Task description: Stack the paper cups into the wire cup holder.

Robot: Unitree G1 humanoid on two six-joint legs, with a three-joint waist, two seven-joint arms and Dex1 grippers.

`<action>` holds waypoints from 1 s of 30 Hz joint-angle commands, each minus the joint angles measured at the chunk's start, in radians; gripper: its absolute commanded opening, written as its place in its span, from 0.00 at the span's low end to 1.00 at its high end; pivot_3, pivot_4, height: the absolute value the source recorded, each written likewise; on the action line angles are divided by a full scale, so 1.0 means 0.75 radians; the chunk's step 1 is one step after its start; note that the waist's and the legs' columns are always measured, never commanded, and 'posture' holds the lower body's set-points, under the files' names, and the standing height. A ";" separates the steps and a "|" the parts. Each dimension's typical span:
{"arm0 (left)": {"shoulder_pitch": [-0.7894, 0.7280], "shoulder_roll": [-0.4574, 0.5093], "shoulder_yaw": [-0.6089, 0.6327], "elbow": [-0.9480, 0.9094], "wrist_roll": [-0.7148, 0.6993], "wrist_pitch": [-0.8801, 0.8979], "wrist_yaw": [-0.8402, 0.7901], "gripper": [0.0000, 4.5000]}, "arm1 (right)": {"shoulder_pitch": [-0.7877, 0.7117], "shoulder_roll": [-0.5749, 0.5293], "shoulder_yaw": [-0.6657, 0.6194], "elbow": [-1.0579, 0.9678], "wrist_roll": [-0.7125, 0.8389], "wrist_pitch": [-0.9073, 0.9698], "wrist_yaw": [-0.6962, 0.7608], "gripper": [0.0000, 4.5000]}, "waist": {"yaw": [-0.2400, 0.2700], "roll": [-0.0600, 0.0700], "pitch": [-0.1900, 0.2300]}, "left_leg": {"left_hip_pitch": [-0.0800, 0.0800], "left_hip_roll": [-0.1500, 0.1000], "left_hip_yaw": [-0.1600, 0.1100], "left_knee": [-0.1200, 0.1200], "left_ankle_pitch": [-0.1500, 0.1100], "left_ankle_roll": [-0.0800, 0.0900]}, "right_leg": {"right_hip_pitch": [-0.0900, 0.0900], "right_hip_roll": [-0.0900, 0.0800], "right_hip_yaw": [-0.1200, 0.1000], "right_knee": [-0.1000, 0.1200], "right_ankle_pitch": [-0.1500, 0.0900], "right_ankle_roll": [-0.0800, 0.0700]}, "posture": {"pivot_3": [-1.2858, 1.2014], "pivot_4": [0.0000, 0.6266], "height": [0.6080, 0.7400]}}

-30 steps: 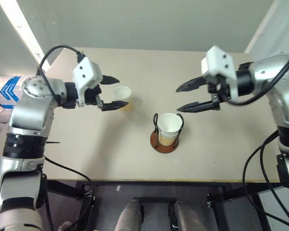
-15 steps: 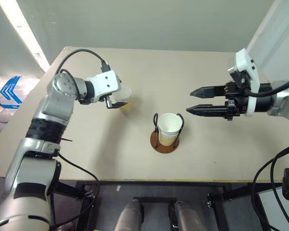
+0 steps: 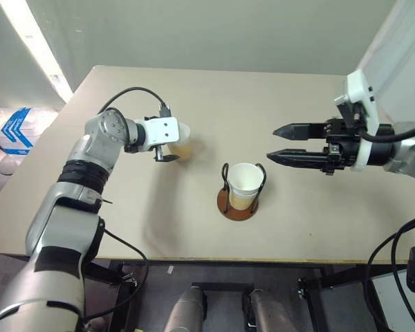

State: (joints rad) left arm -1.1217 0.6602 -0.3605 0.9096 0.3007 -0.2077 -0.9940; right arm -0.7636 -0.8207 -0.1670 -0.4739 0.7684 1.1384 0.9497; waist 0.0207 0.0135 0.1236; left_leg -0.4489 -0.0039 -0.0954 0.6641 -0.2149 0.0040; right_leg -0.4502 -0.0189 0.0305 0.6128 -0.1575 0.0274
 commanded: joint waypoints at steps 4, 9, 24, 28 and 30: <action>-0.099 -0.041 -0.019 0.184 0.080 -0.097 0.064 0.92 | 0.028 0.001 -0.068 -0.041 0.047 -0.166 -0.012 0.66 | 0.002 0.000 0.000 | -0.004 0.000 0.000 0.002 0.000 0.000 | -0.003 0.000 0.000 0.000 0.002 0.004 | 0.52 0.24 1.00; -0.132 -0.064 -0.019 0.274 0.107 -0.157 0.051 0.56 | 0.073 -0.015 -0.067 -0.039 0.047 -0.288 0.018 0.66 | 0.005 0.000 0.000 | -0.005 -0.001 0.000 0.003 0.000 0.001 | -0.003 0.000 0.000 -0.001 0.003 0.006 | 0.52 0.24 1.00; -0.158 -0.035 0.102 0.088 -0.113 -0.110 -0.484 0.01 | 0.192 -0.258 -0.053 0.039 0.007 -0.399 0.167 0.66 | 0.010 -0.001 0.000 | -0.007 -0.002 0.002 0.005 0.000 0.002 | -0.003 -0.001 0.000 -0.001 0.006 0.009 | 0.52 0.24 1.00; -0.129 -0.028 0.156 -0.185 -0.289 0.058 -0.716 0.01 | 0.244 -0.334 -0.065 0.070 -0.012 -0.399 0.186 0.66 | 0.014 -0.001 0.000 | -0.008 -0.002 0.002 0.006 0.001 0.004 | -0.003 -0.001 0.000 -0.002 0.006 0.011 | 0.52 0.24 1.00; -0.116 -0.029 0.172 -0.346 -0.392 0.189 -0.801 0.01 | 0.275 -0.362 -0.080 0.071 0.000 -0.405 0.217 0.66 | 0.014 -0.001 0.000 | -0.008 -0.002 0.002 0.006 0.000 0.005 | -0.002 -0.002 0.001 -0.002 0.006 0.011 | 0.52 0.24 1.00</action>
State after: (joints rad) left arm -1.1986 0.6301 -0.2629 0.7555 0.0815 -0.1321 -1.5398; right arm -0.5600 -1.0687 -0.1814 -0.4136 0.7606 0.8478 1.0900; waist 0.0311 0.0130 0.1233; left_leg -0.4549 -0.0051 -0.0936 0.6685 -0.2150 0.0080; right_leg -0.4516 -0.0202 0.0310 0.6113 -0.1529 0.0360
